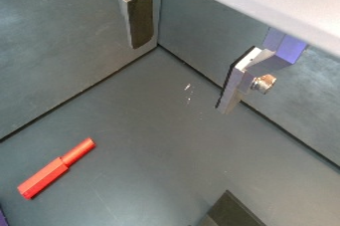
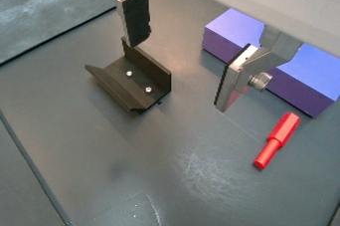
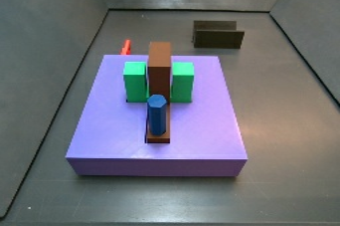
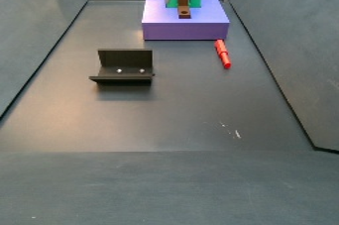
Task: Pick up the red object. Move up. Place the red object on the fixture. Regrasp the red object. Move to above the board. Insert the red object.
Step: Pick up the red object.
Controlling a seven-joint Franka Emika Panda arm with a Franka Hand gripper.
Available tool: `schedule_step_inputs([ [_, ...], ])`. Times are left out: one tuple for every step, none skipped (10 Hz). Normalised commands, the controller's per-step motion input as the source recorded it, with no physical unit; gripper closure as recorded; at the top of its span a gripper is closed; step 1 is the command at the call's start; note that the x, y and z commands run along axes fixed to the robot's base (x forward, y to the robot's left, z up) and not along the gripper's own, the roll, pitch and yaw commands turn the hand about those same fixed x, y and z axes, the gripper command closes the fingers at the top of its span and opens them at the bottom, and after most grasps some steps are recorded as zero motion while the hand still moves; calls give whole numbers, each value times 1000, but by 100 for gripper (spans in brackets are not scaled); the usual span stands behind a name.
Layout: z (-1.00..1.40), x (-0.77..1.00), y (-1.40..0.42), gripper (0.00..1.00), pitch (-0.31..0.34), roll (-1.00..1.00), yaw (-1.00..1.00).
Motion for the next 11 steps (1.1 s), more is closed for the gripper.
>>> schedule_step_inputs([
  [0,89,-91,0,0,0,0],
  [-266,-71,-320,0,-159,-117,0],
  [-266,-169,-391,0,-209,-303,43],
  [-249,-166,-557,0,-177,-290,86],
  [-406,-91,-723,0,-131,-123,146],
  [-323,-20,-723,0,-61,-103,249],
  [-443,-126,-697,0,-59,-80,209],
  [-571,-280,-769,0,-73,0,166],
  [-654,-363,-800,0,-110,10,143],
  [-737,-371,-640,0,-220,13,249],
  [-806,-477,-569,0,-191,127,206],
])
